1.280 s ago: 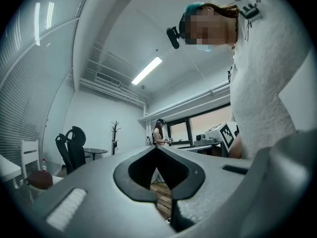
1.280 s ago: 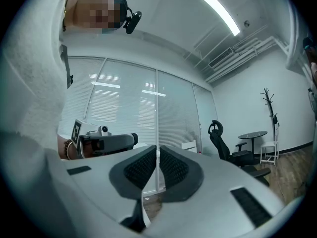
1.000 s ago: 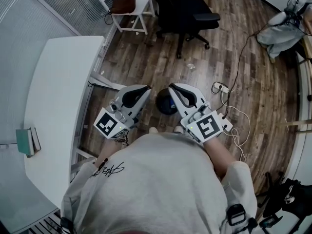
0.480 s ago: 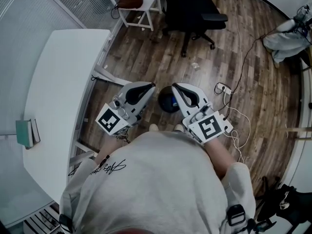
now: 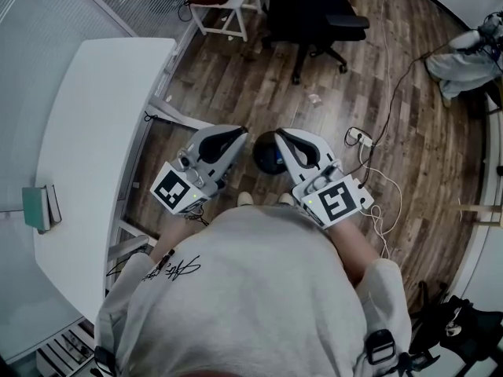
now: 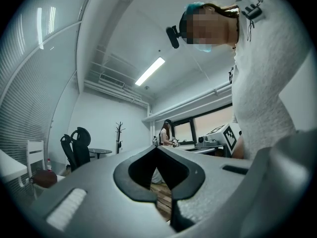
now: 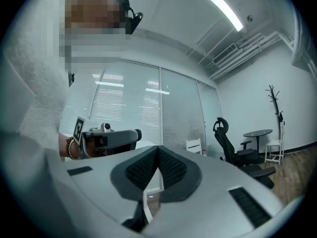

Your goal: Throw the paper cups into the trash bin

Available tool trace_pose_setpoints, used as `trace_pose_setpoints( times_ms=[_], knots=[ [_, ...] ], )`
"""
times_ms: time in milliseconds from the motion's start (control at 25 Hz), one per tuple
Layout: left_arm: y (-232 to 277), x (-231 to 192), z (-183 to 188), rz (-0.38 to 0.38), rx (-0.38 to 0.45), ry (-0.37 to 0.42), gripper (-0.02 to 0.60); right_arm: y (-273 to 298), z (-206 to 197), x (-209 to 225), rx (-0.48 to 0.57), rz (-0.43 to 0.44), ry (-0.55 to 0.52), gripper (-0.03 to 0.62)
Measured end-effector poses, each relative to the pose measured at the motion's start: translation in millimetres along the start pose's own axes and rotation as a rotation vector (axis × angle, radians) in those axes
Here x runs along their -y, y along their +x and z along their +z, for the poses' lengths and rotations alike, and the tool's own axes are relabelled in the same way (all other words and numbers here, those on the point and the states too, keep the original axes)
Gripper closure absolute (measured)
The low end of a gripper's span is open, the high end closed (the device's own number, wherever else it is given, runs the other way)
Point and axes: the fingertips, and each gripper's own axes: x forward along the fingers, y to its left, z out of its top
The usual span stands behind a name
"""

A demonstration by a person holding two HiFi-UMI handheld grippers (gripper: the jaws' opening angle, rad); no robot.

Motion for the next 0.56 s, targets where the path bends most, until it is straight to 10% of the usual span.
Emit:
trace_pose_setpoints(
  times_ms=[560],
  knots=[
    [3.6,-3.0,-3.5,0.022,0.003,-0.012,0.588,-1.0,-2.1,6.1,-0.009,0.005,0.004,0.585]
  ],
)
